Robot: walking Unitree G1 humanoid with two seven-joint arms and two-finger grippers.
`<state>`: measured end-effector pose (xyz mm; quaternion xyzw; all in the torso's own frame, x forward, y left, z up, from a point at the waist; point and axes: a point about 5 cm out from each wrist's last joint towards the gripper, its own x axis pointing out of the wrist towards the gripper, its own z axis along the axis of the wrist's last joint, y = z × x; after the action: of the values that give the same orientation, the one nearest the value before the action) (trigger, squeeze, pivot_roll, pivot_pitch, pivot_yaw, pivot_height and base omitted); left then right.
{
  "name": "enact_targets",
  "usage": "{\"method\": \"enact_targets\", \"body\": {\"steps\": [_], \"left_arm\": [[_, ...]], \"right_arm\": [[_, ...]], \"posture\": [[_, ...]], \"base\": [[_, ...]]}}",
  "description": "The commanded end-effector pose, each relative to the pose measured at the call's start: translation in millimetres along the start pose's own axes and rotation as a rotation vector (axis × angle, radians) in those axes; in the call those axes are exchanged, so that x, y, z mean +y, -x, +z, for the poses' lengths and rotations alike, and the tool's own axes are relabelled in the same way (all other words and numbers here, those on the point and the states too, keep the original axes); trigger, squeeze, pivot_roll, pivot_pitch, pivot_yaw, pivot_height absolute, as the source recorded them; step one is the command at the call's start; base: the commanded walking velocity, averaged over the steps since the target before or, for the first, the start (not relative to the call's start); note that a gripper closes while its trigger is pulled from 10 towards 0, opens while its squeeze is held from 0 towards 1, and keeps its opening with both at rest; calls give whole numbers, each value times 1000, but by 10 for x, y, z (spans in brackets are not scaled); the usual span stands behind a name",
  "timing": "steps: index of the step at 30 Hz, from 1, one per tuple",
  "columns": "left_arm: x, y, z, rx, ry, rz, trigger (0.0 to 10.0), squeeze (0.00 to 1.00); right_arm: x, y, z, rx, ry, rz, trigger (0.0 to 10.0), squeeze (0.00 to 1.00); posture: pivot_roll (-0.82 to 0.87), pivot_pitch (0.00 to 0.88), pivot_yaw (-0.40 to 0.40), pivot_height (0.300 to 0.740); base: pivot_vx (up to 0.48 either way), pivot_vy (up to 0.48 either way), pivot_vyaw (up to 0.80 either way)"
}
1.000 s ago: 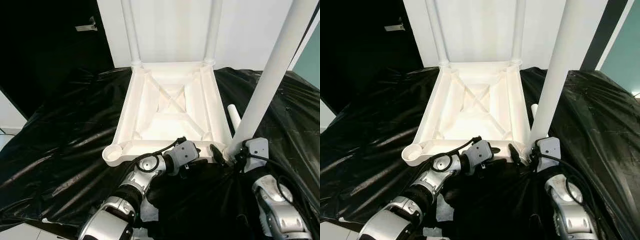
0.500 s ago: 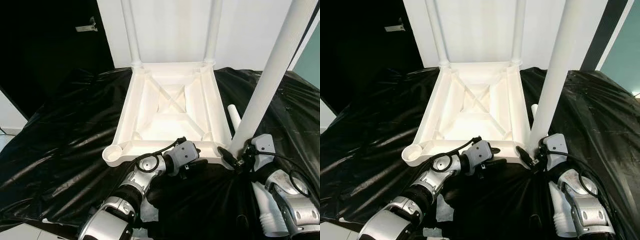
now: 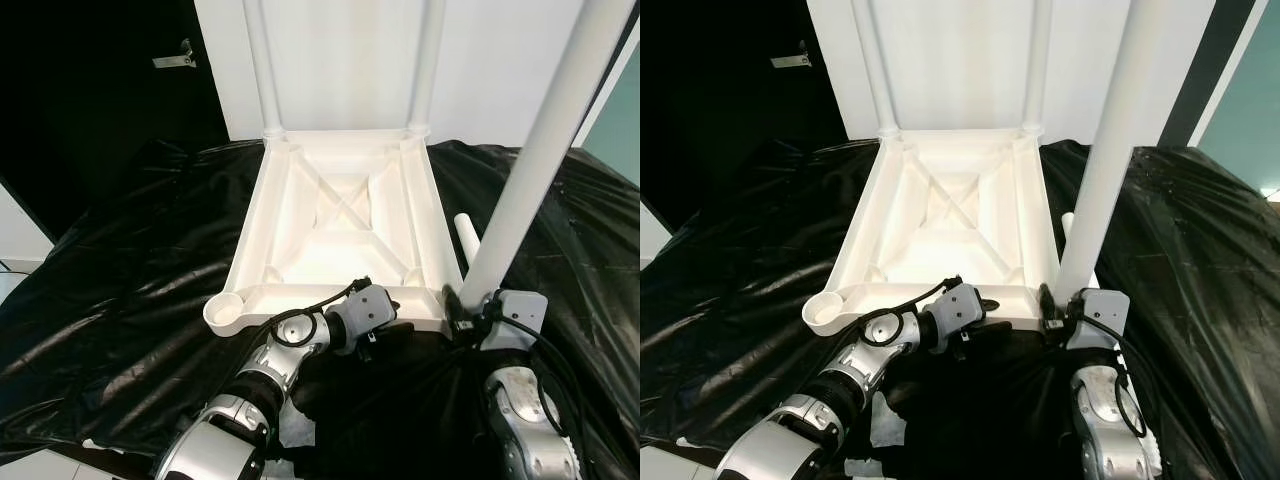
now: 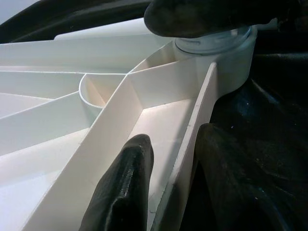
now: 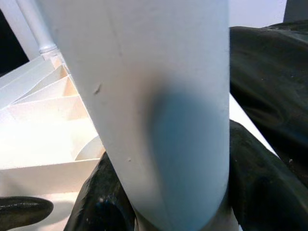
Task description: Building children table
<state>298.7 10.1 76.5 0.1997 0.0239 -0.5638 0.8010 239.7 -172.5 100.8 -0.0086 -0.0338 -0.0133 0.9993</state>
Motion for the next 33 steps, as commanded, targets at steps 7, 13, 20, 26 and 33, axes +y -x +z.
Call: {"method": "enact_targets", "body": {"steps": [7,13,20,26,33], "left_arm": [[-182,19,-288,125,93,7,10000,0],[-184,15,-286,123,96,12,10000,0],[-184,13,-286,122,100,16,10000,0],[-177,9,-279,120,99,16,10000,0],[-172,13,-280,122,97,16,10000,0]], "right_arm": [[136,12,-84,51,-12,82,10000,0],[61,-75,-59,60,52,174,10000,612],[-114,-155,78,35,155,338,10000,0],[-249,-166,140,84,213,489,10000,0],[-229,-89,118,139,287,674,0,0]], "posture": [[-67,0,23,740],[-69,0,14,740],[-73,0,14,740],[-76,0,15,740],[-77,0,16,740]], "base": [[0,0,0],[0,0,0],[0,0,0],[0,0,0],[0,0,0]]}}
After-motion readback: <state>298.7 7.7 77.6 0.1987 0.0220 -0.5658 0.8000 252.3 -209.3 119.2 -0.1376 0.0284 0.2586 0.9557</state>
